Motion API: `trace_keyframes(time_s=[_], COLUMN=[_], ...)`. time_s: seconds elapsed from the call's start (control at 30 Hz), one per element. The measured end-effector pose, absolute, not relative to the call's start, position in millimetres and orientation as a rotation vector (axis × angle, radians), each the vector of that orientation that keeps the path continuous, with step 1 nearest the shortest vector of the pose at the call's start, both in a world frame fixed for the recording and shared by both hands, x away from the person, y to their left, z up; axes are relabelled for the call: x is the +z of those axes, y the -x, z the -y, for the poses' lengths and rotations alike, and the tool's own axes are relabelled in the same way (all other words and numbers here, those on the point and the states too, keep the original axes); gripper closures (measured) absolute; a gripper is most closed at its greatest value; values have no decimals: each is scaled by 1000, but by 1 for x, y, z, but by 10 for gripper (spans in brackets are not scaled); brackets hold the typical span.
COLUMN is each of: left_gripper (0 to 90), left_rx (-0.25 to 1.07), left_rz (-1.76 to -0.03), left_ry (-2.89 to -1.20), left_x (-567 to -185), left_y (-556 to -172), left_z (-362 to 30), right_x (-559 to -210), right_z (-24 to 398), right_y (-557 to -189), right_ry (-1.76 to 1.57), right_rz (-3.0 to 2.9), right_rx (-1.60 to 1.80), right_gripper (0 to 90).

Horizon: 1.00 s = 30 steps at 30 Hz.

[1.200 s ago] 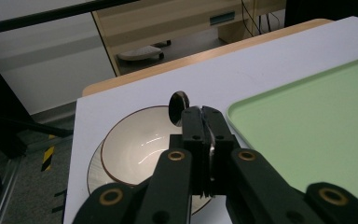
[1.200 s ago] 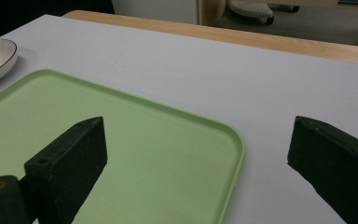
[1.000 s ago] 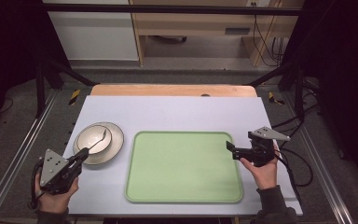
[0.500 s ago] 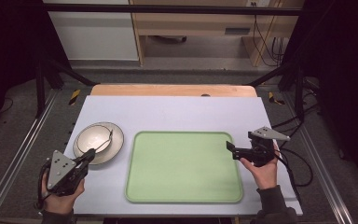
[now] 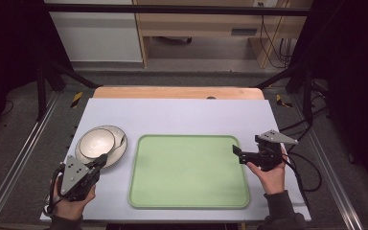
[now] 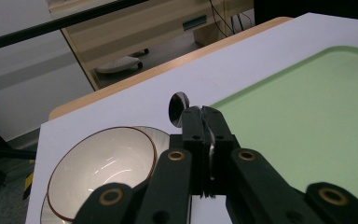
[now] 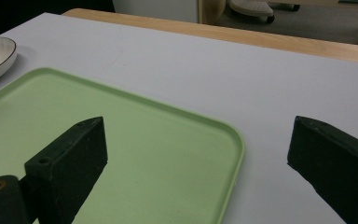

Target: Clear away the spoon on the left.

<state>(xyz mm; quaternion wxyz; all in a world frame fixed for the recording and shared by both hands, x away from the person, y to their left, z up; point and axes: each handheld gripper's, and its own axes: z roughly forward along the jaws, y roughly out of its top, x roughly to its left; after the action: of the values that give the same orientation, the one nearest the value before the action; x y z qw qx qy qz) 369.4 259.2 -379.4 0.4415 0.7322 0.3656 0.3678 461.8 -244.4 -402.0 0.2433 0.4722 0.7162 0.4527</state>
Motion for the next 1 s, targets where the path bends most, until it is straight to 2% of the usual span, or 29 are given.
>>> trace_keyframes(time_s=[1.0], left_gripper=[888], left_rx=[873], left_rz=[-829], left_ry=[-1947], left_x=[-398], left_y=[-383], left_z=[-221], right_x=[-403], right_z=[244], right_y=[-463], right_ry=[-1293], right_rz=[-1964], right_rx=[1230], right_gripper=[50])
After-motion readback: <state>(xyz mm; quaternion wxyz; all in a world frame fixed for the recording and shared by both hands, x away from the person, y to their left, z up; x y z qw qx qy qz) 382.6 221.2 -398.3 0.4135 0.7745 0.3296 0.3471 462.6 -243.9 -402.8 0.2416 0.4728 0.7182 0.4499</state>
